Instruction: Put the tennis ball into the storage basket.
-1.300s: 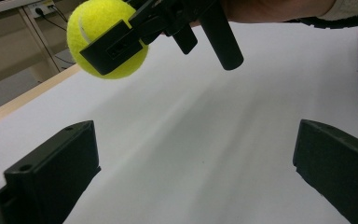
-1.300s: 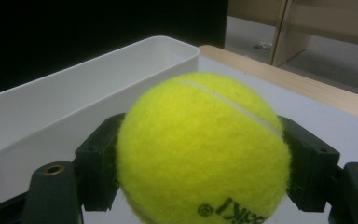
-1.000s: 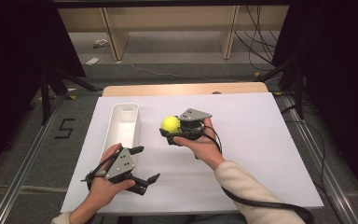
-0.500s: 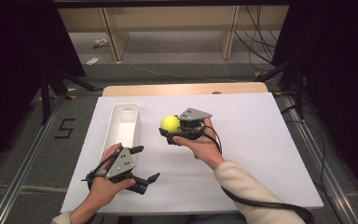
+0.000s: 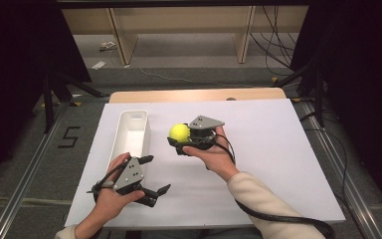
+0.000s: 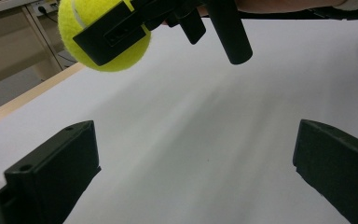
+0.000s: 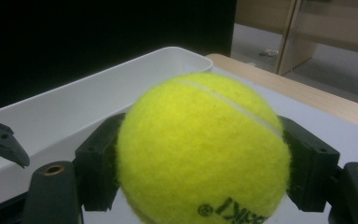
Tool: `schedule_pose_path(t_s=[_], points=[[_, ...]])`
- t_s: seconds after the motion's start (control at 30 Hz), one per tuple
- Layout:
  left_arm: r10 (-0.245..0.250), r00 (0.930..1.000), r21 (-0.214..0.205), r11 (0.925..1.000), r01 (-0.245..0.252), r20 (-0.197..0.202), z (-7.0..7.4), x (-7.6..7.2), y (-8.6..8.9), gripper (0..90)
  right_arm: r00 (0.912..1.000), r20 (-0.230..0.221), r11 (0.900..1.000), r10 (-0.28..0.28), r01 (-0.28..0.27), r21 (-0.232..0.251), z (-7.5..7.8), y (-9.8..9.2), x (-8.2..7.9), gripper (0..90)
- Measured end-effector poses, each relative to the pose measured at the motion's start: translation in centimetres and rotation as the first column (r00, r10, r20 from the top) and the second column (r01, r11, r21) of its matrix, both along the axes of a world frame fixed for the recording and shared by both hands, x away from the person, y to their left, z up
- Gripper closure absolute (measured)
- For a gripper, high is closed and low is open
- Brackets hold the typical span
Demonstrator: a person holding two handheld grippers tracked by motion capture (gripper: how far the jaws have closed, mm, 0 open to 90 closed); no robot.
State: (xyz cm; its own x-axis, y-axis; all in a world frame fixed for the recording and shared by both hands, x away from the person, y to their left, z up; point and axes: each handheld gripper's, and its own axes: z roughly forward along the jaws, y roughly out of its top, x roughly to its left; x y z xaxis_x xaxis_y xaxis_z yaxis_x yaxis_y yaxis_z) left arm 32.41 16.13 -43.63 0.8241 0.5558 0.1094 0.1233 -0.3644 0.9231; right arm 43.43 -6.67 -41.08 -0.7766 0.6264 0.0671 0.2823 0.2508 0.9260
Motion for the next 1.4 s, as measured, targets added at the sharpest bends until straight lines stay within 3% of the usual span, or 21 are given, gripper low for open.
schedule_pose_path(t_s=[1.4], points=[[-0.009, 1.0, 0.007, 0.9999, 0.009, 0.003, 0.0, -0.1, -0.2, 0.0, 0.9994, 0.008, 0.9994, 0.034, -0.034, 0.006, 0.9, 1.2, 0.2, 26.5]])
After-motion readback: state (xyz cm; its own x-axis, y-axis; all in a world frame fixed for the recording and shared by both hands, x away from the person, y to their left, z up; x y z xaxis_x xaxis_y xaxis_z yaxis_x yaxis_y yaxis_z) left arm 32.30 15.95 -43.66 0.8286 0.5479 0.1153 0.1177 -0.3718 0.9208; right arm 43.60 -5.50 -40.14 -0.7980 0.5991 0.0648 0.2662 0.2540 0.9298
